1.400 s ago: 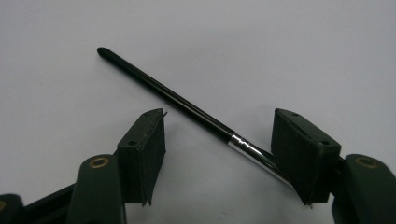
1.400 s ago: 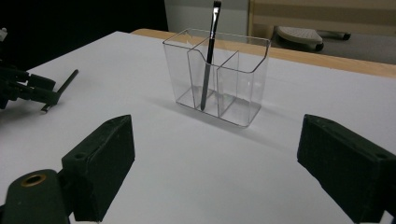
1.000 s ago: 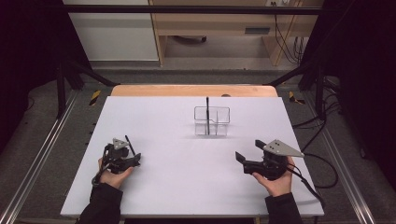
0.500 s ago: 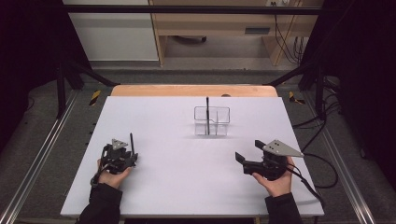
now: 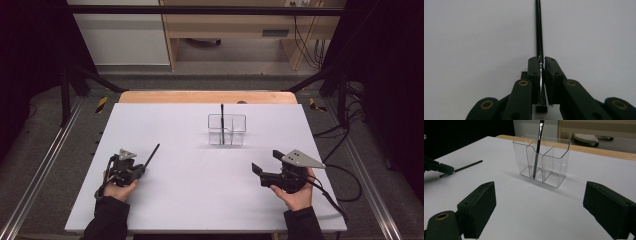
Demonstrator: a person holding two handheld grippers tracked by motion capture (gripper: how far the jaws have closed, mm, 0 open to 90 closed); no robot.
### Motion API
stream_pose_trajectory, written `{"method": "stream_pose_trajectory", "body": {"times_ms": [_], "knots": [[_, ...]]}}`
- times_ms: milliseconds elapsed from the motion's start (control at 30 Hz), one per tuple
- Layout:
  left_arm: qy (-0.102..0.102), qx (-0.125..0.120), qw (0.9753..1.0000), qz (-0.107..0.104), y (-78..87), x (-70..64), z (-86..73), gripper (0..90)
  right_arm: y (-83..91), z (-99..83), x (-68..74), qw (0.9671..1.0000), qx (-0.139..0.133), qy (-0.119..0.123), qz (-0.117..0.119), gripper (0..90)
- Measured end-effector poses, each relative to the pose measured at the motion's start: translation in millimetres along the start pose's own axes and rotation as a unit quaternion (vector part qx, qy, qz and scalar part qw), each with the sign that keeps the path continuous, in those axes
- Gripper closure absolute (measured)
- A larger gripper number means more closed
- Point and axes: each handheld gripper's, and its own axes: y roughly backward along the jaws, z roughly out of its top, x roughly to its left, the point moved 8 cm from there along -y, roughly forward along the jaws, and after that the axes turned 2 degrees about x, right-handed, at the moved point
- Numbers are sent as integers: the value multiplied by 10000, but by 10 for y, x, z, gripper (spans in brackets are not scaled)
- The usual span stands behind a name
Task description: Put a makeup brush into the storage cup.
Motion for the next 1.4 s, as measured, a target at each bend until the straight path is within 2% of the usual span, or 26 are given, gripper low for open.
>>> {"method": "stream_pose_trajectory", "body": {"times_ms": [33, 100, 267, 400, 433, 600, 767, 933, 1067, 1200, 1333, 1400], "knots": [[-14, 9, 10000, -60, 4, -6, -1, 826, 0, 0, 1, 10000, -3, 2, 2, 117], [-179, 64, 9997, -180, 17, -22, -11, 827, 1, 2, -1, 10000, -4, 5, 4, 117], [-404, 113, 9990, -171, 22, -47, -14, 810, -2, -2, -2, 10000, 10, 9, 2, 118], [-445, 153, 9986, -221, 24, -70, -9, 745, -3, -3, -1, 10000, 13, 8, 7, 118], [-484, 179, 9985, -206, 28, -78, 1, 694, -2, -3, -1, 10000, 15, 8, 12, 119], [-552, 126, 9982, -196, 82, -73, 75, 552, -2, -1, 3, 10000, 8, 1, 31, 123], [-665, 168, 9973, -262, 135, -65, 230, 467, 15, 24, -13, 10000, -4, -13, 25, 131], [-825, 293, 9959, -214, 110, -93, 279, 400, 23, 31, -19, 10000, -1, 6, 2, 131], [-956, 484, 9940, -201, 73, -93, 328, 372, 24, 37, -15, 10000, 15, 9, 10, 131], [-1111, 719, 9911, -147, 17, -117, 363, 373, 27, 45, -17, 10000, 7, 18, 16, 131], [-1180, 946, 9884, -138, -80, -103, 370, 417, 26, 48, -13, 10000, 10, 15, 23, 131], [-1177, 983, 9881, -139, -96, -93, 368, 446, 24, 47, -13, 10000, 14, 14, 28, 131]]}}
